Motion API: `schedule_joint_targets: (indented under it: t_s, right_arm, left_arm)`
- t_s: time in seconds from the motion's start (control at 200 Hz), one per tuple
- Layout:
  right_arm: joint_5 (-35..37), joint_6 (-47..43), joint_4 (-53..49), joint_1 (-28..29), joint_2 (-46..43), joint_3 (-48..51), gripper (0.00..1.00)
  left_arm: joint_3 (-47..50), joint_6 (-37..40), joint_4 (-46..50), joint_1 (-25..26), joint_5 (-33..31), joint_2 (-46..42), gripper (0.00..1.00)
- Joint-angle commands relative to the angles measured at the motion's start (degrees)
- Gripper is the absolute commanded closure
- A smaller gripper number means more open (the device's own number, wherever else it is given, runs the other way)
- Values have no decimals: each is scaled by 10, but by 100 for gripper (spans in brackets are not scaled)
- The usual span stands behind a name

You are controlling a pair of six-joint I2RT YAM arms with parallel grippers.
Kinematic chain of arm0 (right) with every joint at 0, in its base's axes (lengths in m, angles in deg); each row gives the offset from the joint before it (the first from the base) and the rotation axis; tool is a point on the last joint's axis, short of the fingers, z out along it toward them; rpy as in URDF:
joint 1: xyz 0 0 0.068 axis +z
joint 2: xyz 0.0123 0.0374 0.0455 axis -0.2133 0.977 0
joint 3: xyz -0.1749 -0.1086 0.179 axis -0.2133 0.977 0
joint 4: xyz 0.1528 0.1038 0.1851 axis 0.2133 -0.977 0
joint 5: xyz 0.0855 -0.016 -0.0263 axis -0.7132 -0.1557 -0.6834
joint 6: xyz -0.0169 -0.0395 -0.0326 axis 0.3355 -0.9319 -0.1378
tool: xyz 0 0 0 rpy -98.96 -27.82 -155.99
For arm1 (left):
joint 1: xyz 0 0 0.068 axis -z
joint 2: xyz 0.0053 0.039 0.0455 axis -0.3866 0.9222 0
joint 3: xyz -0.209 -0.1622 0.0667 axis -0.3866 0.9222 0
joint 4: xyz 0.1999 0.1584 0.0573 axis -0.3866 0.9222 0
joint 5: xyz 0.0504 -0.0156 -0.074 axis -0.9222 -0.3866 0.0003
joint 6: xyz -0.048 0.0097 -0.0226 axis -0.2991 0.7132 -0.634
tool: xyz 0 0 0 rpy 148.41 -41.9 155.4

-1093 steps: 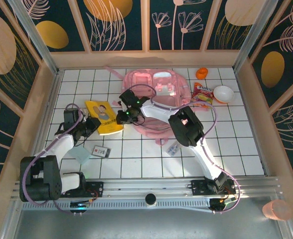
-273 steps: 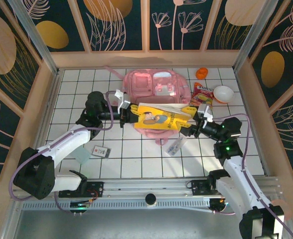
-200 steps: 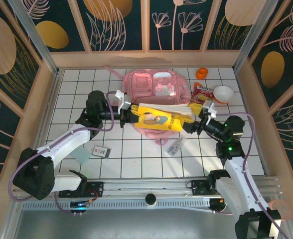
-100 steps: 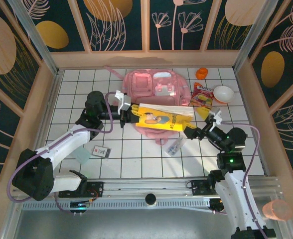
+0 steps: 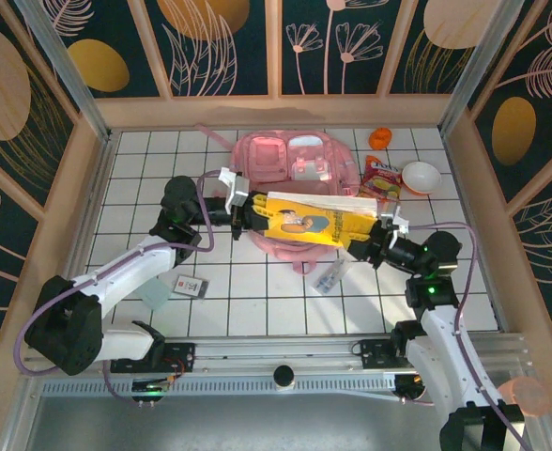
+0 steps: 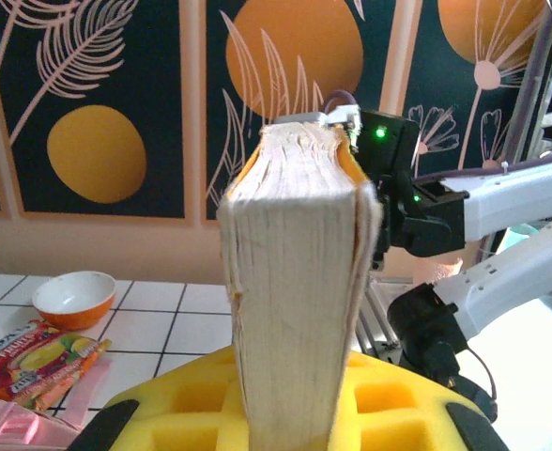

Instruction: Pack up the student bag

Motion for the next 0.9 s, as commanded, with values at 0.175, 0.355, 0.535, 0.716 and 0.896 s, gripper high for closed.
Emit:
schedule_joint_targets:
  t_s: [0.175, 0.355, 0.535, 0.716, 0.896]
  right_arm:
    - [68, 48, 29, -15, -45, -3, 100]
    - [285, 124, -91, -17, -87, -13, 100]
    - [474, 190, -330, -17, -60, -101, 100]
    - [477, 189, -358, -15, -56, -114, 100]
    - [475, 189, -364, -15, -55, -109, 100]
  left_arm:
    - [-16, 159, 115, 1, -164, -20, 53]
    - [-29, 308, 229, 1, -283, 5, 32]
    - [-57, 465, 323, 26, -325, 93, 24]
    - [-106, 506, 341, 46, -358, 181, 18]
    - [-155, 537, 362, 52, -382, 260, 17]
